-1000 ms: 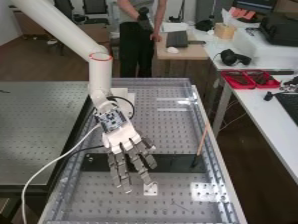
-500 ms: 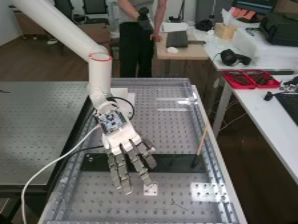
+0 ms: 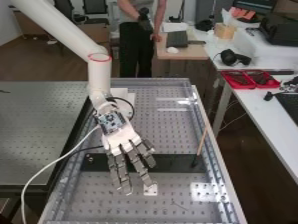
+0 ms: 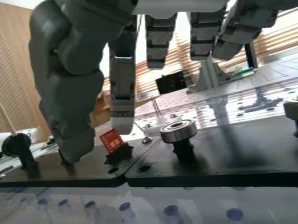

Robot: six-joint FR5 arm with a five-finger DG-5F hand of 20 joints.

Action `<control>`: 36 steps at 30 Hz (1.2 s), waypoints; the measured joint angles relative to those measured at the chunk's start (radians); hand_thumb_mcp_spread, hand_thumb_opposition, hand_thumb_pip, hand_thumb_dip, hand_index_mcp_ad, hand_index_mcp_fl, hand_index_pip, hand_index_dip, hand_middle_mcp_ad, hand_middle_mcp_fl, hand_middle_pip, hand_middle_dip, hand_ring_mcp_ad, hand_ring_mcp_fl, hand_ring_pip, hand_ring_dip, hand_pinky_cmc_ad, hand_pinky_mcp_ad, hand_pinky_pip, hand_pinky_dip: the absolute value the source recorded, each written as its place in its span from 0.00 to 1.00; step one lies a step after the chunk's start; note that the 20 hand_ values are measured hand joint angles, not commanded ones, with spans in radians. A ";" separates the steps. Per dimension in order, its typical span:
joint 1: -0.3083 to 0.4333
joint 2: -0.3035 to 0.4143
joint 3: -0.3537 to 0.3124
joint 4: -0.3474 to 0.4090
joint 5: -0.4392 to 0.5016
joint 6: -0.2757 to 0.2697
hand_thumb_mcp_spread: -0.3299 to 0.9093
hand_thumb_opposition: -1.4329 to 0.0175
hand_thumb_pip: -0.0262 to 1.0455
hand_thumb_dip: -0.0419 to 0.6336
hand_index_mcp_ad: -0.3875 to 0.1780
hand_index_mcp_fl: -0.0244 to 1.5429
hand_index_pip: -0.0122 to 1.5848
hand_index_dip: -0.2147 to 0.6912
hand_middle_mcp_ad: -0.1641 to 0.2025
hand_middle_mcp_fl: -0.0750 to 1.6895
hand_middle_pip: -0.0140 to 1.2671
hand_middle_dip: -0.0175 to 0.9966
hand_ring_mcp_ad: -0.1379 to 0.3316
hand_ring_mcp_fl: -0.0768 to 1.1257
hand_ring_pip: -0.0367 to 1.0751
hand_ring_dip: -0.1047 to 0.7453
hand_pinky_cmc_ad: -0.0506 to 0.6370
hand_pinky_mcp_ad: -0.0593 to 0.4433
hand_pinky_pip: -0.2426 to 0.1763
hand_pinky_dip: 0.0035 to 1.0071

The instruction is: Grab the pcb board and place it in the clear container

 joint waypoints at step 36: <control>-0.019 -0.016 0.017 -0.004 -0.027 0.004 0.78 0.41 0.37 0.37 0.40 0.38 0.70 0.65 0.47 0.08 0.12 0.15 0.69 0.10 0.11 0.12 0.45 0.42 0.37 0.18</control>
